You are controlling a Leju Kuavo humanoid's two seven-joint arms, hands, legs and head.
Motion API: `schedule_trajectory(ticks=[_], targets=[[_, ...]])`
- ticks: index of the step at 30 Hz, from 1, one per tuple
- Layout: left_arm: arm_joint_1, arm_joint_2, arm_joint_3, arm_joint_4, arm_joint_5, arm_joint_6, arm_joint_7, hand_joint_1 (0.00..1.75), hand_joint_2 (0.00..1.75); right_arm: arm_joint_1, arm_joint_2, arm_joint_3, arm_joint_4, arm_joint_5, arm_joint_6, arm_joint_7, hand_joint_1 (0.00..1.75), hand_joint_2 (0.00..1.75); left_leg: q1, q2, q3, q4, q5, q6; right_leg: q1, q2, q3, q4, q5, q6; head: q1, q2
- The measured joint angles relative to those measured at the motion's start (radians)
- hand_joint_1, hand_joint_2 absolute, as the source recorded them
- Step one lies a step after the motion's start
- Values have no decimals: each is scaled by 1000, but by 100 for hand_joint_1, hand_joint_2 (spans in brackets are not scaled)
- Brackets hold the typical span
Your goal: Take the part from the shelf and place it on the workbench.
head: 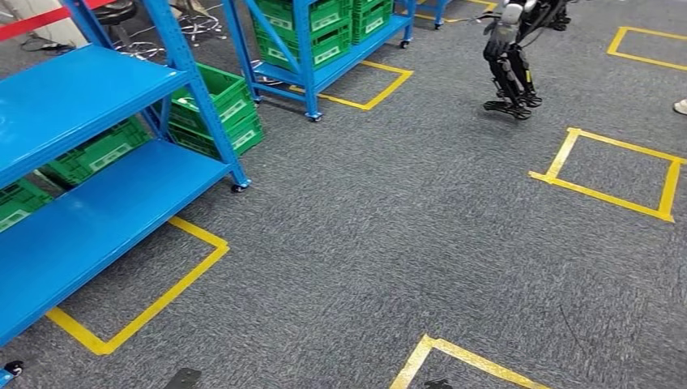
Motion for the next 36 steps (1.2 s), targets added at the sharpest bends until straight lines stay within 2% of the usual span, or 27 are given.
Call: schedule_trajectory(ticks=[2,4,5,6,7,9,11,13,14,16,18,20,21,22,23,25,27,28,29,31,32,34,35,36], targets=[[2,1,1,0,-2,2,1,0,0,-1,0,0,0,-1,0,0,0,0,5,-14,1,-3,4,10,-3,27,-24,58,-38,12,4,0],[0,2,1,0,-5,3,2,0,0,2,0,0,0,-1,0,0,0,0,6,-30,1,-3,5,15,-6,54,-83,186,-99,19,8,0],[0,1,1,0,-6,3,2,0,0,3,0,0,0,-1,0,0,0,0,6,-38,1,-3,5,16,-7,58,-112,242,-118,21,8,0],[1,1,1,0,-6,3,2,0,0,4,0,0,0,-2,0,0,0,0,7,-46,1,-3,5,16,-7,60,-128,272,-120,21,8,0],[2,1,1,0,-6,3,2,0,0,4,0,0,0,-2,0,0,0,0,7,-55,2,-3,5,15,-8,61,-126,261,-102,21,8,0],[3,1,1,0,-7,3,2,0,0,4,0,0,0,-2,0,0,0,0,10,-73,4,-2,4,11,-12,73,-74,144,-32,21,8,0],[1,1,1,0,-7,3,2,0,0,3,1,0,0,-2,1,0,0,0,9,-90,1,2,4,0,-19,104,-21,32,8,18,9,0],[2,2,2,0,-7,3,4,0,0,3,1,0,0,-2,3,0,0,0,8,-104,-5,1,10,-14,-19,118,-9,5,8,8,9,0],[3,2,3,0,-8,4,6,0,0,3,1,0,0,-1,3,0,0,0,10,-110,-6,-2,13,-20,-18,112,-9,5,11,-1,8,0],[6,3,4,0,-9,4,8,0,0,2,1,0,0,-1,3,0,0,0,11,-96,-15,11,1,-30,-18,98,-9,1,16,-15,6,0],[4,3,5,0,-10,4,8,0,0,1,1,0,0,0,4,0,0,0,9,-62,-54,94,-51,-36,-18,81,-10,-2,19,-26,-1,0],[2,2,5,0,-11,4,8,0,0,4,1,0,0,0,5,0,0,0,8,-45,-113,218,-107,-39,-14,64,-13,-2,19,-31,-5,0],[2,2,5,0,-11,4,9,0,0,5,1,0,0,0,5,0,0,0,8,-44,-130,255,-116,-39,-12,55,-13,-2,19,-32,-5,0],[4,2,6,0,-11,4,9,0,0,5,1,0,0,0,6,0,0,0,8,-43,-130,258,-106,-37,-11,48,-14,-2,19,-32,-5,0],[5,2,6,0,-12,4,9,0,0,5,1,0,0,1,6,0,0,0,7,-41,-111,226,-80,-34,-10,41,-13,-2,19,-32,-5,0],[3,3,7,0,-14,4,9,0,0,3,1,0,0,1,7,0,0,0,2,-15,-44,105,-23,-25,-7,29,-11,-1,18,-29,-5,0],[-2,4,9,0,-16,4,9,0,0,3,2,0,0,1,7,0,0,0,-5,11,1,18,-3,-14,-1,16,-11,0,16,-21,-5,0],[-3,4,11,0,-16,4,9,0,0,2,2,0,0,1,7,0,0,0,-7,14,6,3,-5,-9,1,10,-11,0,15,-16,-5,0],[-3,4,13,0,-16,4,9,0,0,2,2,0,0,1,7,0,0,0,-7,7,5,-1,-4,-4,2,4,-10,-1,15,-12,-5,0],[2,4,18,0,-16,5,9,0,0,0,2,1,0,1,7,0,0,0,-3,-5,6,-5,0,6,0,10,-12,9,4,0,-3,0],[3,5,19,0,-16,5,9,0,0,0,3,1,0,1,7,0,0,0,-1,-11,6,-7,2,11,-2,23,-24,38,-16,6,-1,0],[1,6,21,0,-16,6,9,0,0,2,3,1,0,1,8,0,0,0,2,-25,6,-7,4,18,-5,51,-75,153,-77,16,4,0],[1,6,21,0,-16,6,9,0,0,3,3,1,0,1,8,0,0,0,2,-32,5,-7,4,20,-6,56,-105,218,-104,18,5,0],[2,6,21,0,-16,6,10,0,0,4,3,1,0,0,8,0,0,0,2,-40,5,-7,4,20,-7,59,-127,261,-116,20,5,0]])
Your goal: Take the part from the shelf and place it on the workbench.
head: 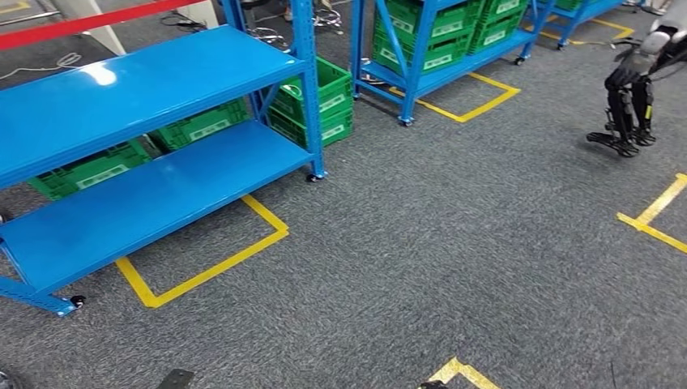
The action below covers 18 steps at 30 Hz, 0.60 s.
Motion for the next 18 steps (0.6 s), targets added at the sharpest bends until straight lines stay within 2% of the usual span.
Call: schedule_trajectory(ticks=[1,2,3,4,6,7,9,11,13,14,15,16,17,18], targets=[[1,0,0,0,0,0,0,0,0,1,0,0,0,0,0,0,0,0,1,-8,0,0,0,0,-1,1,-6,9,8,1,1,0],[2,0,1,0,0,0,0,0,0,1,0,0,0,0,0,0,0,0,2,-16,1,1,0,-1,-3,3,7,-21,33,2,0,0],[2,0,1,0,0,0,0,0,0,1,0,0,0,0,0,0,0,0,4,-25,2,2,0,-4,-6,8,35,-81,69,4,1,0],[1,0,1,0,0,0,0,0,0,0,0,0,0,0,0,0,0,0,5,-34,1,3,0,-9,-11,24,67,-149,98,6,1,0],[0,1,2,0,0,0,1,0,0,0,2,0,0,0,1,0,0,0,4,-50,-4,9,0,-22,-17,52,112,-239,125,2,2,0],[0,1,2,0,0,0,1,0,0,0,2,0,0,1,1,0,0,0,3,-56,-7,9,2,-29,-17,59,118,-252,123,-4,2,0],[3,1,3,0,0,1,2,0,0,-1,3,0,0,1,2,0,0,0,7,-65,-10,5,7,-40,-15,49,117,-254,127,-20,2,0],[4,1,3,0,0,1,4,0,0,-1,3,0,0,1,1,-1,0,0,8,-47,-24,32,-14,-49,-15,36,117,-258,131,-35,-2,0],[1,0,3,0,0,2,5,0,0,-1,3,1,0,0,1,-2,0,0,6,-16,-71,133,-72,-55,-14,21,117,-259,132,-44,-8,0],[0,-1,3,0,0,2,5,0,0,-1,3,0,0,-2,0,-3,0,0,6,-8,-104,200,-103,-57,-13,13,115,-259,132,-46,-9,0],[0,-2,3,0,0,2,5,0,0,0,3,0,0,-4,-1,-3,0,0,6,-5,-129,253,-121,-57,-12,6,114,-259,132,-47,-9,0],[2,-2,3,0,0,2,5,0,0,1,3,0,0,-6,-1,-4,0,0,6,-3,-141,278,-122,-57,-11,1,113,-259,132,-47,-9,0],[3,-2,3,0,0,1,5,0,0,1,3,0,0,-6,-1,-5,0,0,6,-3,-133,266,-103,-55,-10,-3,114,-259,132,-47,-9,0],[4,-2,4,0,0,1,5,0,0,0,3,0,0,-6,-1,-6,0,0,6,-2,-108,220,-72,-52,-10,-6,114,-259,132,-47,-9,0]])
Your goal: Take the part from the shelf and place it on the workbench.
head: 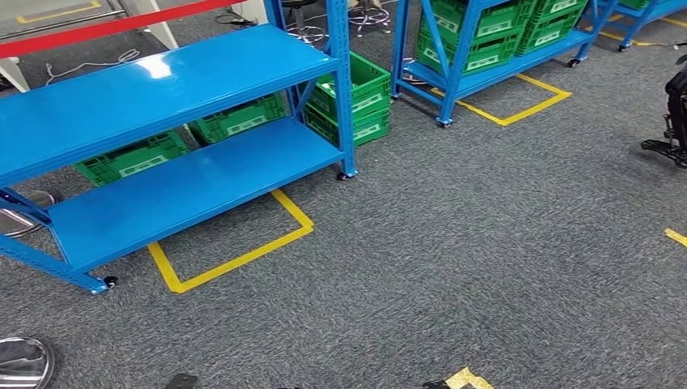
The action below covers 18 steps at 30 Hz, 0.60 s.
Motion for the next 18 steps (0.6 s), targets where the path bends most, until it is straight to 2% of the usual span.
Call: schedule_trajectory(ticks=[2,4,5,8,9,15,18], targets=[[-1,0,0,0,-1,0,0,0,0,-2,0,0,0,0,0,-2,0,0,-1,7,67,-124,54,6,3,-3,1,2,-1,5,-1,0],[-4,-1,0,0,-2,-1,1,0,0,-3,0,0,0,1,0,-5,0,0,-2,14,103,-197,66,13,8,-5,-3,3,-2,15,-1,0],[-4,-2,0,0,-2,-2,1,0,0,-3,0,0,0,1,0,-5,0,0,-3,14,107,-209,63,14,11,-6,-6,3,-2,13,0,0],[0,-4,0,0,-3,-2,3,0,0,-3,0,0,0,0,0,-7,0,0,-3,12,107,-214,65,14,13,-7,-6,-5,2,-6,2,0],[0,-3,1,0,-3,-2,4,0,0,-3,0,0,0,-4,-1,-10,0,0,-3,12,107,-214,65,17,12,-7,-4,-9,4,-4,2,0],[0,-5,7,0,-3,-5,4,0,0,-3,0,0,0,-15,-21,-31,0,0,-5,12,107,-213,65,27,10,-7,7,-24,14,25,1,0],[0,-4,16,0,-3,-10,4,0,0,-3,0,0,0,-16,-26,-34,0,0,-5,12,107,-213,66,28,9,-7,8,-25,15,28,1,0]])
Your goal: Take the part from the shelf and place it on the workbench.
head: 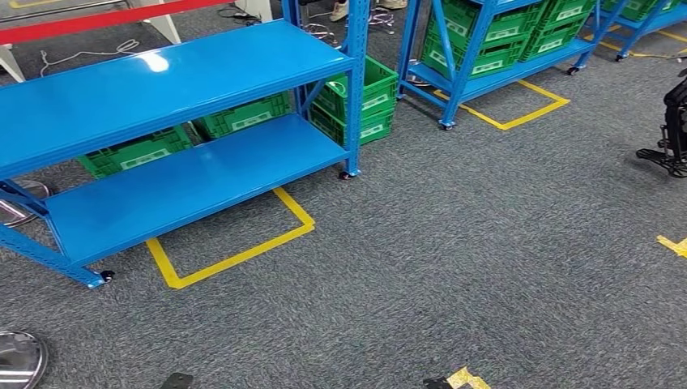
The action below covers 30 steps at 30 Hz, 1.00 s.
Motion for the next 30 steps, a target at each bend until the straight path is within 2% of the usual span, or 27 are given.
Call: schedule_trajectory(ticks=[12,15,18,19,20,23,24,25,26,28,29,30], targets=[[0,-1,8,0,-4,-1,-3,0,0,0,0,-1,0,1,-4,8,0,0,2,0,0,-2,3,-3,2,0,-2,2,0,0,0,0],[0,-1,9,0,-8,-1,3,0,0,0,0,-1,0,2,-5,10,0,0,-2,0,0,1,1,5,-2,0,-1,0,2,6,-1,0],[0,-1,9,0,-8,-2,8,0,0,0,0,-1,0,2,-5,10,0,0,-3,-1,3,-10,2,20,-7,0,-1,13,10,19,-1,0],[-1,-2,9,0,-9,-3,8,0,0,0,0,-1,0,2,-6,10,0,0,-1,-2,7,-16,5,25,-7,3,-6,28,3,23,0,0],[-1,-2,9,0,-9,-4,9,0,0,-1,0,-1,0,3,-6,10,0,0,1,-3,11,-20,8,29,-8,7,-19,53,-16,25,2,0],[-1,-1,9,0,-10,-6,9,0,0,-1,0,-1,0,3,-6,9,0,0,5,-5,12,-23,9,31,-12,15,-101,223,-106,31,7,0],[-1,-2,9,0,-10,-7,9,0,0,1,0,-1,0,3,-6,9,0,0,6,-6,13,-23,8,29,-14,15,-124,267,-122,34,7,0],[0,-2,9,0,-11,-8,9,0,0,3,0,-1,0,3,-7,9,0,0,8,-8,14,-22,7,24,-16,15,-131,277,-119,38,7,0],[1,-3,9,0,-11,-9,9,0,0,4,0,-1,0,3,-7,9,0,0,12,-10,16,-21,6,18,-19,15,-119,249,-98,42,7,0],[0,-4,9,0,-12,-10,9,0,0,4,0,-2,0,3,-9,8,0,0,20,-15,20,-16,0,0,-30,21,-61,127,-36,56,9,0],[0,-3,9,0,-13,-10,9,0,0,3,1,-1,0,3,-9,8,0,0,22,-17,20,-10,-5,-10,-33,26,-38,74,-27,54,11,0],[-1,-2,9,0,-14,-10,9,0,0,3,1,-1,0,3,-10,8,0,0,22,-18,18,-7,-9,-19,-35,31,-23,44,-24,47,12,0]])
